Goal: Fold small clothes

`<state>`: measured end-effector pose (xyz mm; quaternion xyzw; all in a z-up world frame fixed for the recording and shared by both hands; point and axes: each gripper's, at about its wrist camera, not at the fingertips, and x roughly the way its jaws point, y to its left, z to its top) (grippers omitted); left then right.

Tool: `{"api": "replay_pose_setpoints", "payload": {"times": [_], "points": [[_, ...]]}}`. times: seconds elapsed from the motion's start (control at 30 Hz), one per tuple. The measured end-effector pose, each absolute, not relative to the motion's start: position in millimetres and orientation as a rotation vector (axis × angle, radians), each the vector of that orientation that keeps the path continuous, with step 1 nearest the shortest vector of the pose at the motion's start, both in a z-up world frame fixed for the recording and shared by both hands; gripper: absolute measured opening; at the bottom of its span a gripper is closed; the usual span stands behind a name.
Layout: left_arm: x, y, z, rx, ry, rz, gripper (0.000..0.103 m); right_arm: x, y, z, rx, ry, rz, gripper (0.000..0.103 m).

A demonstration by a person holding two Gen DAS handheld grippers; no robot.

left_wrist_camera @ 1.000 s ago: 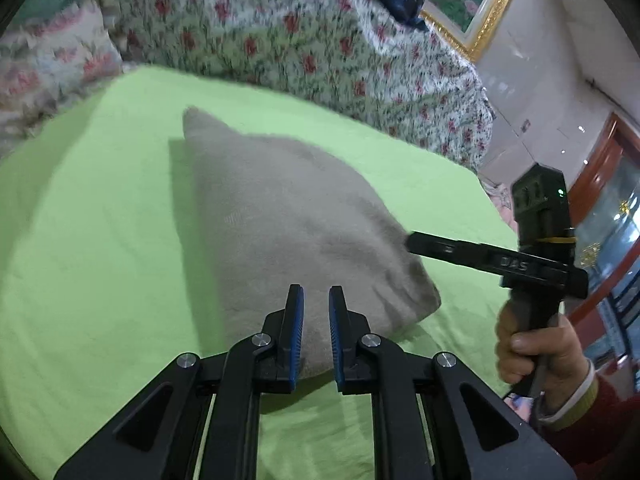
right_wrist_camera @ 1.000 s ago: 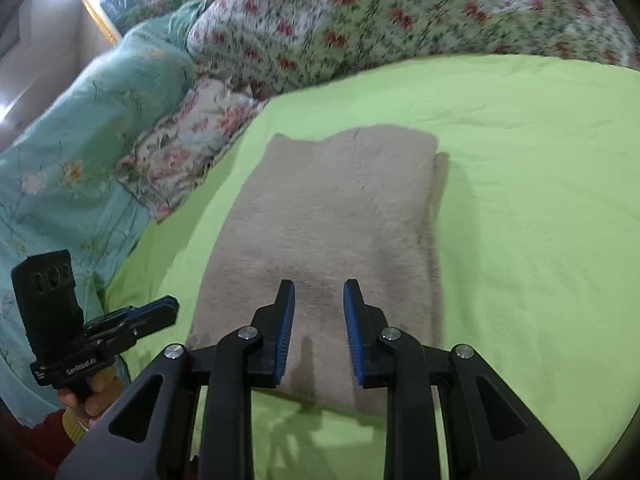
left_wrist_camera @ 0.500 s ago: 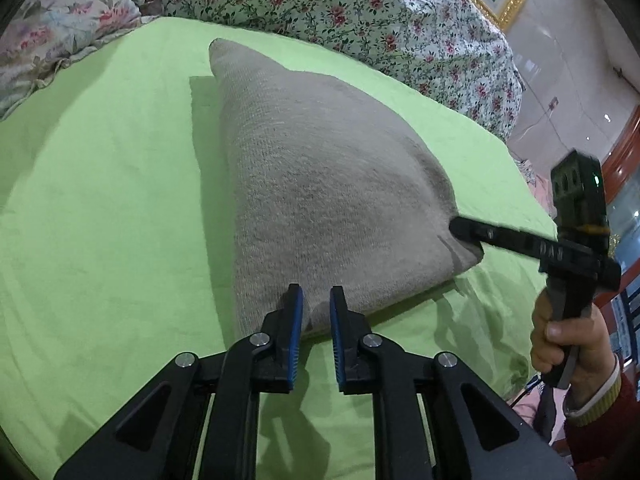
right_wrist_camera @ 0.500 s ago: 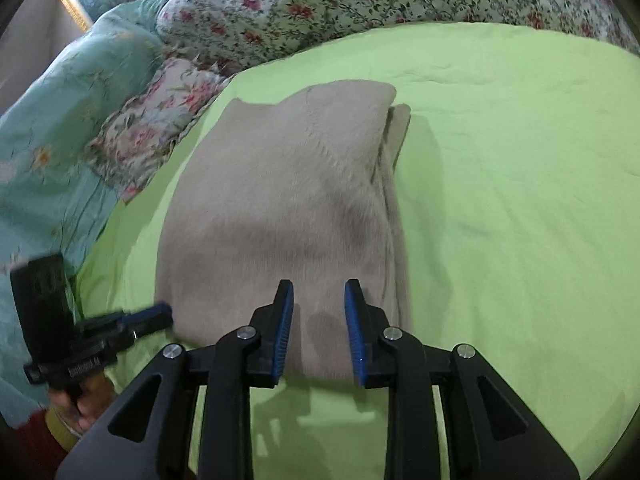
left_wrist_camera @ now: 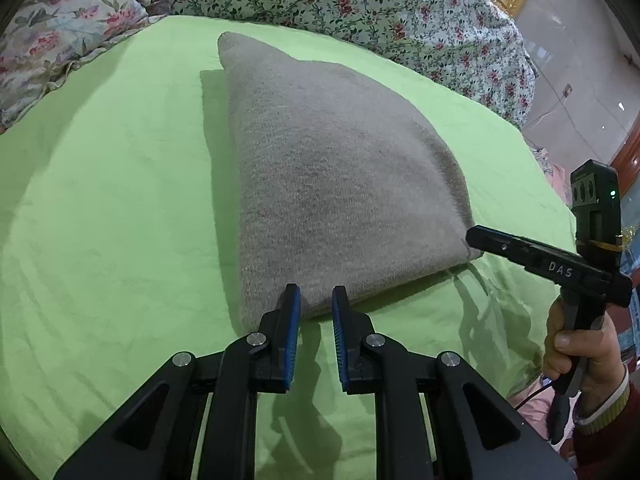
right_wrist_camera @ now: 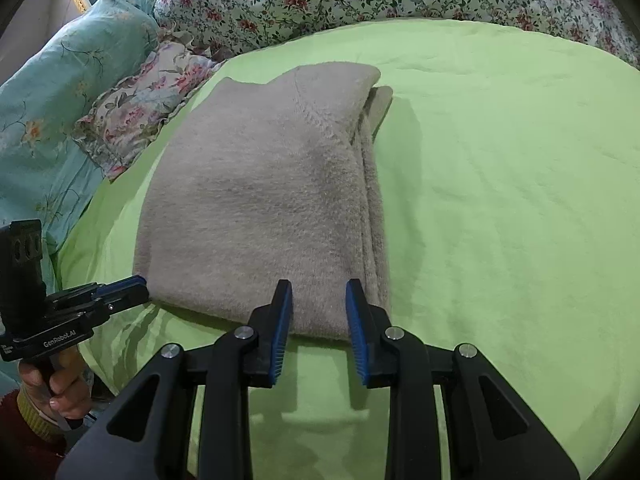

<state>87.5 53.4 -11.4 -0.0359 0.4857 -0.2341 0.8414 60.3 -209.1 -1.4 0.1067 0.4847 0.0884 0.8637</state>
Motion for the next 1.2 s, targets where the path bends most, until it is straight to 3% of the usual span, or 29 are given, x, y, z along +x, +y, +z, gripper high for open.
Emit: {"api": "replay_pose_setpoints", "payload": {"times": [0.3, 0.5, 1.2], "points": [[66, 63, 2, -0.008, 1.000, -0.446, 0.039, 38, -216, 18, 0.222, 1.003, 0.160, 0.032], [61, 77, 13, -0.031, 0.984, -0.433, 0.044, 28, -218, 26, 0.232, 0.998, 0.153, 0.035], [107, 70, -3, -0.037, 1.042, -0.317, 0.048, 127, -196, 28, 0.222, 0.956, 0.220, 0.036]]}}
